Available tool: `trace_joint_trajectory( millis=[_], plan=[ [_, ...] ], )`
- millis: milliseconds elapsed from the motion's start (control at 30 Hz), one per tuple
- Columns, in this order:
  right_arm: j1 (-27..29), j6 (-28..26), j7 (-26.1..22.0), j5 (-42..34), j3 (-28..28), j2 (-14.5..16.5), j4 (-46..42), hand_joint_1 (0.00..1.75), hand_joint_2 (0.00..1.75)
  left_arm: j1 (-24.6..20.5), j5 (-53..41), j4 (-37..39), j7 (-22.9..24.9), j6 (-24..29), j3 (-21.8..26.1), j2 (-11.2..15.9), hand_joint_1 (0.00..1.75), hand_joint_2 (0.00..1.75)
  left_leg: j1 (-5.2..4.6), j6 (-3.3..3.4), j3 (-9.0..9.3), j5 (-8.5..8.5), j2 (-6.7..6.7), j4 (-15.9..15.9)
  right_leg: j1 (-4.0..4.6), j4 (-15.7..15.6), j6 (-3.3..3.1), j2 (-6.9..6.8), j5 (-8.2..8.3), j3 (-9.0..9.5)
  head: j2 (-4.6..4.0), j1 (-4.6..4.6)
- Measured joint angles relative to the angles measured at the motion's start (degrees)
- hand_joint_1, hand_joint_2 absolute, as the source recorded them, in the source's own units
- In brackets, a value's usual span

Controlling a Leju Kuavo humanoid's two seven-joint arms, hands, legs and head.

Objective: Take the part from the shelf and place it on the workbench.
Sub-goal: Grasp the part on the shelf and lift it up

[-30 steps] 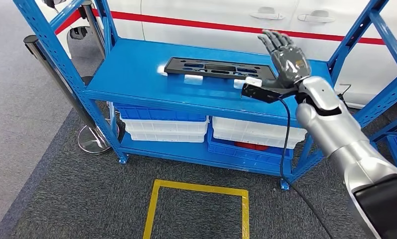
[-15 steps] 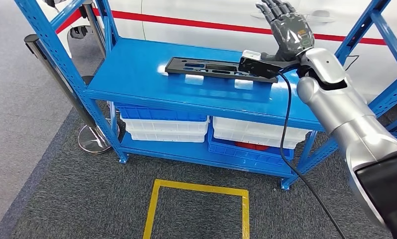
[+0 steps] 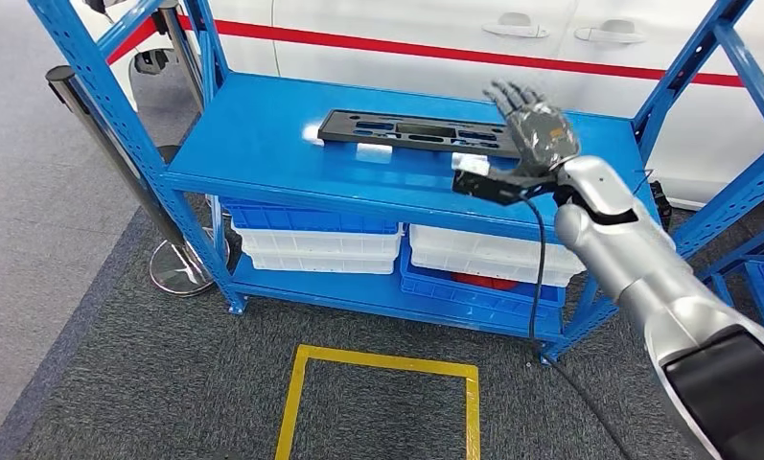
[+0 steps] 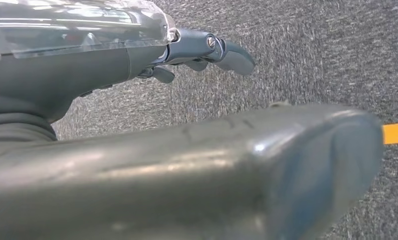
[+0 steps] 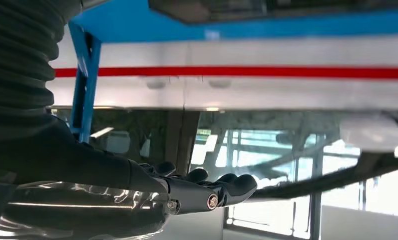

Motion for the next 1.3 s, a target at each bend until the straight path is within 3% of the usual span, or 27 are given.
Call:
trace_joint_trajectory(
  millis=[33,133,233,267,300,367,433,933,1300],
  plan=[
    [1.3,-0.2,0.5,1.3,0.5,0.1,0.0,0.00,1.75,0.0,-0.2,0.0,0.1,0.0,0.1,-0.1,0.00,0.00,0.00,0.00,0.00,0.00,0.00,0.0,0.00,0.0,0.00,0.00,0.00,0.00,0.00,0.00],
    [4.2,-0.6,1.4,3.3,1.7,0.6,0.0,0.00,1.75,0.0,-0.2,0.0,0.4,-0.1,0.4,-0.3,0.00,0.00,0.00,0.00,0.00,0.00,0.01,0.0,0.00,0.0,0.00,0.01,0.00,-0.01,0.00,0.00],
    [5.6,-0.3,1.7,3.7,2.4,1.1,0.0,0.00,0.44,0.0,0.3,0.0,0.3,-0.3,0.7,-0.3,0.00,0.00,0.00,0.00,0.00,0.00,0.00,0.0,0.00,0.0,0.00,-0.01,0.00,-0.01,0.00,0.00],
    [5.9,-0.1,1.7,3.8,2.6,1.2,0.0,0.00,0.44,0.0,0.6,0.0,0.0,-0.5,0.9,-0.3,0.00,0.00,0.00,0.00,0.00,0.00,0.00,0.0,0.00,0.0,0.00,-0.01,0.00,-0.01,0.00,0.00],
    [6.1,0.1,1.8,3.8,2.7,1.3,0.0,0.00,0.87,0.0,1.1,0.0,-0.3,-0.7,1.1,-0.3,0.00,0.00,0.00,0.00,0.00,0.00,0.00,0.0,0.00,0.0,0.00,-0.01,0.00,-0.01,0.00,0.00],
    [6.4,0.5,1.9,3.8,2.8,1.3,-0.1,0.00,0.87,0.0,2.3,0.0,-1.4,-1.4,1.8,-0.3,0.00,0.00,0.00,0.00,0.01,0.00,0.00,0.0,0.00,0.0,0.00,-0.01,0.00,-0.01,0.00,0.00],
    [6.8,0.9,1.9,3.9,2.7,1.3,-0.1,0.00,0.00,0.0,3.2,0.0,-2.2,-2.1,2.6,-0.4,0.00,0.00,0.00,0.00,0.01,0.00,0.00,0.0,0.00,0.0,0.00,0.00,0.00,-0.01,0.00,0.00],
    [9.7,2.0,0.1,4.9,2.5,1.6,-0.1,0.00,0.00,0.0,4.1,0.1,-2.8,-2.8,4.9,-0.7,0.00,0.00,-0.01,0.00,0.00,0.00,0.00,0.0,-0.01,0.0,0.01,-0.01,0.01,-0.01,0.00,0.00],
    [9.9,2.5,-1.1,4.7,1.8,1.6,0.2,0.00,0.00,0.0,5.3,0.1,-3.3,-3.0,6.2,-0.7,0.00,0.00,-0.42,0.37,-0.11,0.05,0.01,0.1,-0.39,-0.4,0.54,0.02,0.33,-0.03,0.00,0.00]
  ],
)
